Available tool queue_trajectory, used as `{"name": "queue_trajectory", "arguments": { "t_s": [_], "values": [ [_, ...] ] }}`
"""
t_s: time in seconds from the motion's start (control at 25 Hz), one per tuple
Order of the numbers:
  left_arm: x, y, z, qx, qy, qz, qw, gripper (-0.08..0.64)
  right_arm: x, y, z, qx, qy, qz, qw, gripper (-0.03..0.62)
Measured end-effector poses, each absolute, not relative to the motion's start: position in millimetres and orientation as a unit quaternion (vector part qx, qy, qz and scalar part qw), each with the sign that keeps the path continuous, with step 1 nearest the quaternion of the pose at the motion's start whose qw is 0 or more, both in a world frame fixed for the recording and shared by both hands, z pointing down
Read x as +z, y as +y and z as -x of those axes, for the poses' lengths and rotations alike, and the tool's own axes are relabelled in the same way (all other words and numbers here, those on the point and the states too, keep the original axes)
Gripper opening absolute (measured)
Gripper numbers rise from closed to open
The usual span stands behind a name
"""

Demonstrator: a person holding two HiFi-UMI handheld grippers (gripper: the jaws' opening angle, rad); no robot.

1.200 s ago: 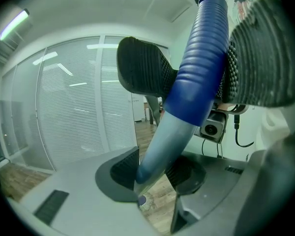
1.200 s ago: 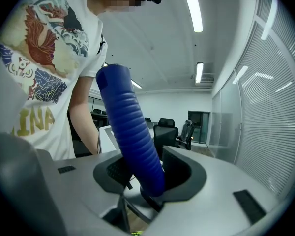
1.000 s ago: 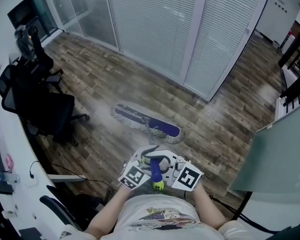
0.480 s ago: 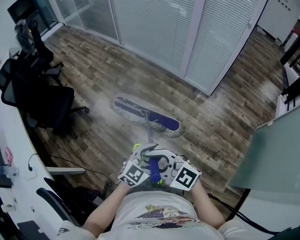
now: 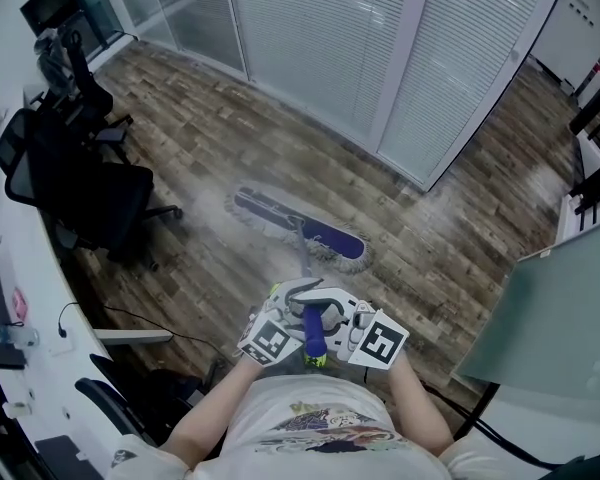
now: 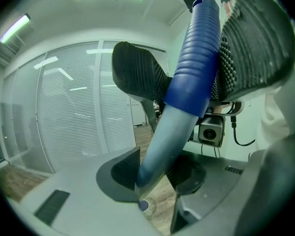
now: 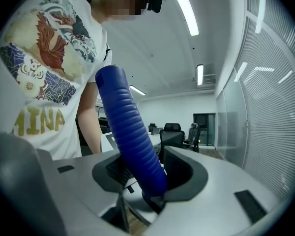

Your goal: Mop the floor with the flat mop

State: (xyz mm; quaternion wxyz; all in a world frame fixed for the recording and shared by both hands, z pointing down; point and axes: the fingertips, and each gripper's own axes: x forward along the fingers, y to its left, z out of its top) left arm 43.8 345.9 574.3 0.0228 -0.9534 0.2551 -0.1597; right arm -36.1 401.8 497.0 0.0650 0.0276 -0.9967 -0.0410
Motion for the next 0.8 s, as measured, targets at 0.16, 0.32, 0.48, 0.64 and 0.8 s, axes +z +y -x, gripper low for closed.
{"name": "queue_trajectory", "arguments": {
  "t_s": [0.16, 0.32, 0.48, 0.64, 0.8],
  "values": [
    [580, 335, -29, -0.156, 0.258, 0.953, 0.021, 0.126, 504, 394, 52, -0.041, -0.996, -0.014, 0.072, 0.173],
    [586, 310, -23, -0.155, 0.258, 0.953, 0.022, 0.126, 509, 369, 58, -0.044, -0.996, -0.021, 0.077, 0.173],
    [585, 276, -12, -0.151, 0.256, 0.955, 0.021, 0.126, 510, 335, 70, -0.043, -0.995, -0.017, 0.083, 0.173],
    [584, 237, 6, -0.143, 0.254, 0.956, 0.018, 0.127, 510, 296, 88, -0.038, -0.995, -0.019, 0.085, 0.175],
    [581, 189, 27, -0.141, 0.250, 0.958, 0.014, 0.127, 508, 246, 110, -0.037, -0.995, -0.025, 0.087, 0.175]
  ]
}}
